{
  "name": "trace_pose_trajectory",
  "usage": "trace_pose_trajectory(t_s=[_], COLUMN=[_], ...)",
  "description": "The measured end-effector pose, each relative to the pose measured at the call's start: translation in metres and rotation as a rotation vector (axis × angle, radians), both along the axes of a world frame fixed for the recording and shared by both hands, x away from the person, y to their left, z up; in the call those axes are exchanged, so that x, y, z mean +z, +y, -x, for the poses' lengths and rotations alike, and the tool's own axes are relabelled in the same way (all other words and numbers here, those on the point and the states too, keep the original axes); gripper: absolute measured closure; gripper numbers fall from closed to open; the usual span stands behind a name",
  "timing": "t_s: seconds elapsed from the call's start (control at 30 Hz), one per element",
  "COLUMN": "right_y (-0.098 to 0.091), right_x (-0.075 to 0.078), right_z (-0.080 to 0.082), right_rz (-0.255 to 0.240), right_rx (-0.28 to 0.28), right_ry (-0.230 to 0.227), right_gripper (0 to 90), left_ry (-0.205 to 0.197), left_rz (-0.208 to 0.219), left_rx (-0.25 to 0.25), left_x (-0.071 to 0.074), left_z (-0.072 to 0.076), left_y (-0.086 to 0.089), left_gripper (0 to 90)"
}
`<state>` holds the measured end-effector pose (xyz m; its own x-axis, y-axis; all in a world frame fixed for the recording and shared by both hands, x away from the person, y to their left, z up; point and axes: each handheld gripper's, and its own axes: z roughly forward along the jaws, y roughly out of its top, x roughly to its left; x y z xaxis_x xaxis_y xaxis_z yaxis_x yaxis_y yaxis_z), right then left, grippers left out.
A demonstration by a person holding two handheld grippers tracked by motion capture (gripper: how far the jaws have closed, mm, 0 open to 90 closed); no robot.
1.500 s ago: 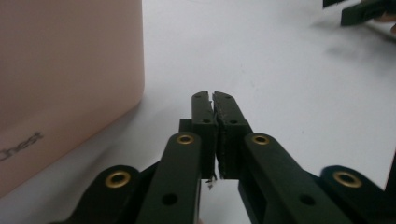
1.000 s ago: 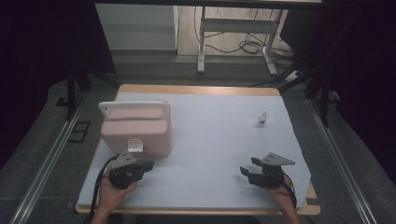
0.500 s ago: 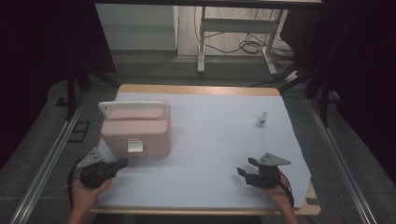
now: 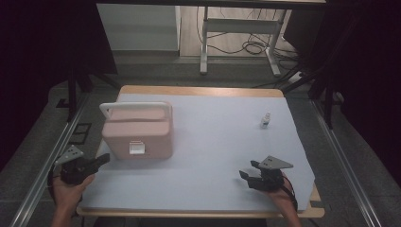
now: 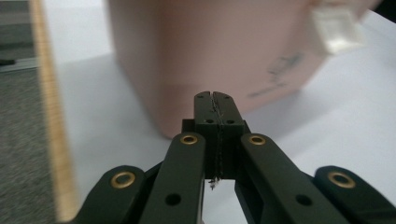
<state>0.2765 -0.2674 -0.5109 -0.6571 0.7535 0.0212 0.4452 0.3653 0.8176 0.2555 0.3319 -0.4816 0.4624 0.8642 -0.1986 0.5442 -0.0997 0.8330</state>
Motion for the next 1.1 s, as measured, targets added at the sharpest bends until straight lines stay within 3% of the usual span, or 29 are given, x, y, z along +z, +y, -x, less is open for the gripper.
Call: trace_pose_trajectory(t_s=[0.13, 0.2, 0.23, 0.3, 0.6, 0.97, 1.1], right_y=[0.001, 0.000, 0.000, -0.002, -0.004, -0.006, -0.004], right_x=[-0.001, 0.000, 0.000, 0.001, 0.001, 0.001, 0.001], right_z=[0.000, 0.000, 0.000, 0.000, 0.000, -0.001, 0.001], right_rz=[0.000, -0.007, -0.007, -0.021, -0.037, -0.037, -0.030], right_rx=[-0.001, -0.051, -0.051, -0.049, -0.038, -0.039, -0.034], right_ry=[-0.002, -0.018, -0.018, -0.007, 0.002, 0.012, 0.008], right_gripper=[36.6, 41.7, 41.7, 41.6, 38.9, 39.2, 39.3], left_ry=[0.013, 0.020, 0.020, 0.034, 0.066, 0.078, 0.089], left_rz=[-0.024, -0.037, -0.037, -0.040, -0.049, -0.021, -0.023], left_rx=[0.028, 0.042, 0.042, 0.060, 0.056, 0.070, 0.038], left_x=[0.004, 0.008, 0.008, 0.010, 0.013, 0.009, 0.006], left_z=[-0.016, -0.031, -0.031, -0.046, -0.085, -0.105, -0.117], left_y=[0.014, 0.021, 0.021, 0.029, 0.033, 0.040, 0.032], left_gripper=[90.0, 90.0, 90.0, 90.0, 90.0, 90.0, 90.0])
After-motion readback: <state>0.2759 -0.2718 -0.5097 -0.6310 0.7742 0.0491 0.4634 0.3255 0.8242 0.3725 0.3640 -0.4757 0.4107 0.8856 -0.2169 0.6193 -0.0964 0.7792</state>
